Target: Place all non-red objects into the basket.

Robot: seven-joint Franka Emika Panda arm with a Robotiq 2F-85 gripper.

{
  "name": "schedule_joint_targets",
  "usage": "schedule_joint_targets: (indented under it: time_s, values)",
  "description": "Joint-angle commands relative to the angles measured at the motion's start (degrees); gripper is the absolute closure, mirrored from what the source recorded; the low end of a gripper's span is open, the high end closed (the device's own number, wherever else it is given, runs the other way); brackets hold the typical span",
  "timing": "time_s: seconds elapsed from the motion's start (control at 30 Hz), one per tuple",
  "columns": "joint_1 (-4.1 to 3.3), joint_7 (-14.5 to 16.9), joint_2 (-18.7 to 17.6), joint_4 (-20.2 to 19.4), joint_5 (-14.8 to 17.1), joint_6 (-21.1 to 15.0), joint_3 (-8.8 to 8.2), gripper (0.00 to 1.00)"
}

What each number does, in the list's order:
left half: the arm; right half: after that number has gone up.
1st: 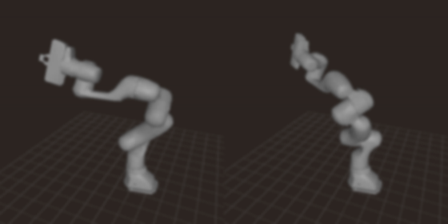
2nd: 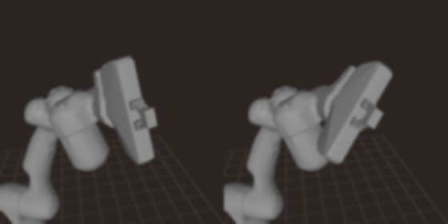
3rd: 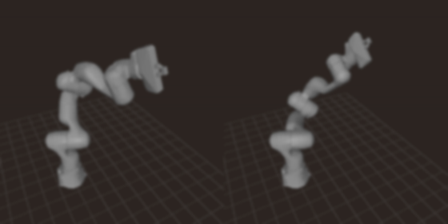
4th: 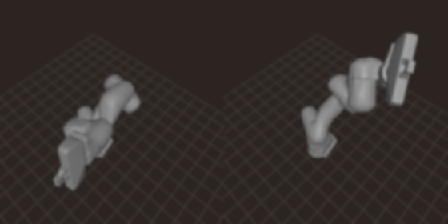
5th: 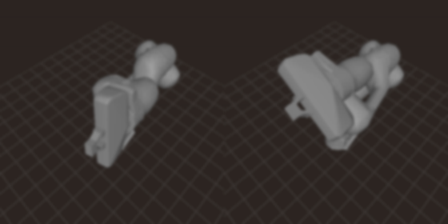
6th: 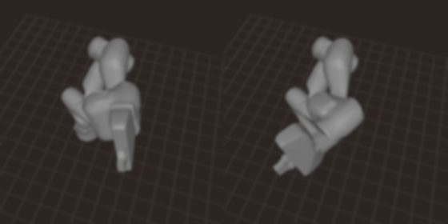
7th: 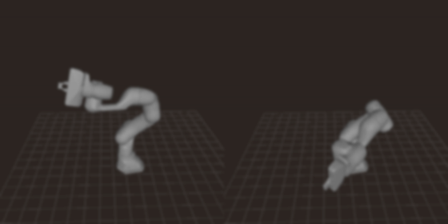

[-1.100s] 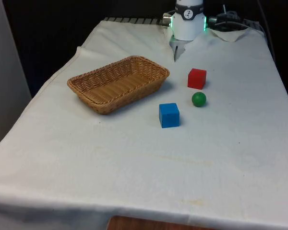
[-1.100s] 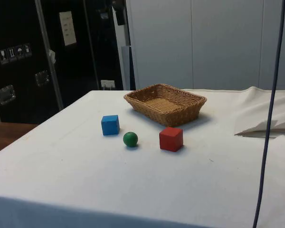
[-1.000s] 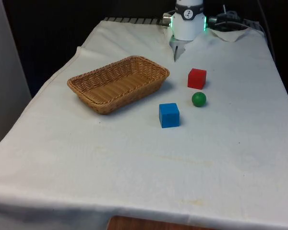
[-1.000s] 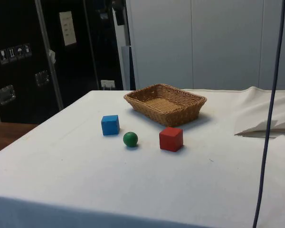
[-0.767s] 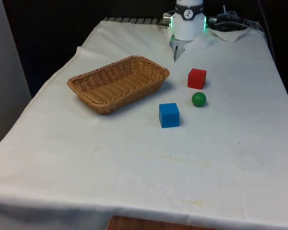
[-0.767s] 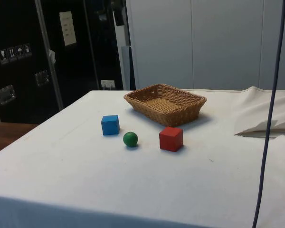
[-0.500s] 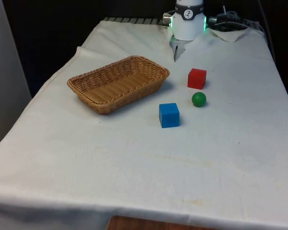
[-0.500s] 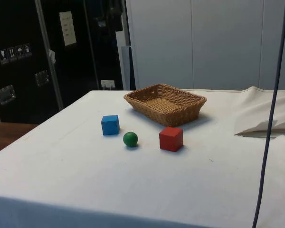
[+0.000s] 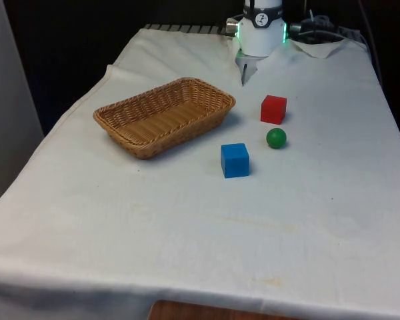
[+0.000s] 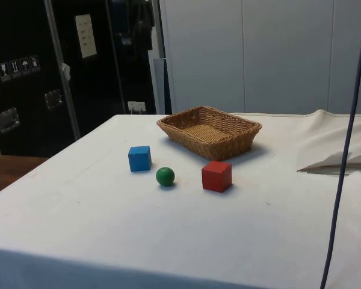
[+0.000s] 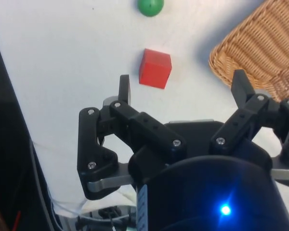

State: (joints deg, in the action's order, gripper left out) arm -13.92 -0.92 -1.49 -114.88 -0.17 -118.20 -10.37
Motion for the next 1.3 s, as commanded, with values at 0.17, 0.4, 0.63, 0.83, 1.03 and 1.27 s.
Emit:
schedule_joint_targets:
  time_s: [0.17,0.4,0.63,0.83,1.03,1.27]
  values:
    - [0.17,1.32,-0.34,-1.83,1.72,-3.44,-0.06,0.0]
    - [0.4,4.24,-1.83,-2.64,2.81,-6.53,-0.34,0.0]
    - [0.34,6.59,-2.98,-2.69,2.69,-8.14,-0.4,0.0]
    - [0.34,9.05,-4.13,-2.75,2.81,-9.68,-0.34,0.0]
    - [0.46,11.29,-5.73,-2.41,2.98,-11.12,-0.4,0.0]
    - [0.8,13.92,-9.0,-1.32,3.9,-13.01,-0.74,0.0]
